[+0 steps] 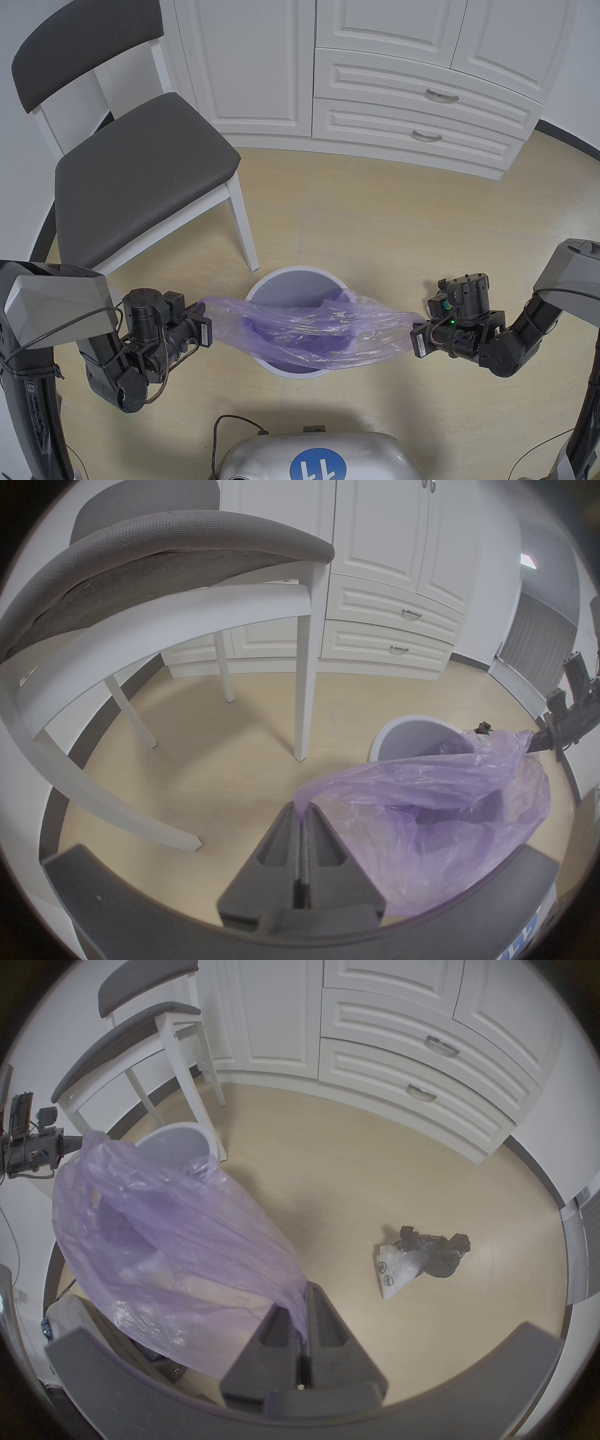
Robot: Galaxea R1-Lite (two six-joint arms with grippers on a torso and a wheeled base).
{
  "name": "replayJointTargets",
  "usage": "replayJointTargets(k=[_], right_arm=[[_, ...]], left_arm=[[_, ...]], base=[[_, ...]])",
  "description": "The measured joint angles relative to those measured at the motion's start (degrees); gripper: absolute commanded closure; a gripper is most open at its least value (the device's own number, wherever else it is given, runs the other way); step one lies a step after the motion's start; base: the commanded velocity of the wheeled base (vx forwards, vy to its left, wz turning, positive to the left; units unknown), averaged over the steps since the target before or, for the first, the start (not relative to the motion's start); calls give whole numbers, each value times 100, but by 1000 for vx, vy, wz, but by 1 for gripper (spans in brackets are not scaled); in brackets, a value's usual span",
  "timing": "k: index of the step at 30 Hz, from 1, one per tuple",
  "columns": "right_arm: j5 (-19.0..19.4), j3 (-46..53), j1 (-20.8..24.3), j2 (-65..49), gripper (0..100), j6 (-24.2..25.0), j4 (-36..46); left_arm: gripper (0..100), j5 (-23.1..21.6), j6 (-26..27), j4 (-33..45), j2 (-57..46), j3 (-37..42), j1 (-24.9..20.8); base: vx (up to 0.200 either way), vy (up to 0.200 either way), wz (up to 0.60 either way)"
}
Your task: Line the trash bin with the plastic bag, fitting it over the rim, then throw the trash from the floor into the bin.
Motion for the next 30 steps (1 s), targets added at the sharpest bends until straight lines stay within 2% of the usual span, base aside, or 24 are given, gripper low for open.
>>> replayJointTargets(k=[5,10,19,30], right_arm=[[105,38,-4,-94,100,-2,88],[176,245,11,-310,100,-199,312],[412,488,33,-684,100,-568,909],[441,612,-22,-968,100,-834,1274]], left_arm=[[100,-74,33,2,-59,128,37],[100,-351,59,33,-211,411,45],[100,-736,608,148,-485,916,188],[100,-785,674,714,-889,1120,257]], base=[[0,0,0],[0,0,0],[0,0,0],[0,0,0]])
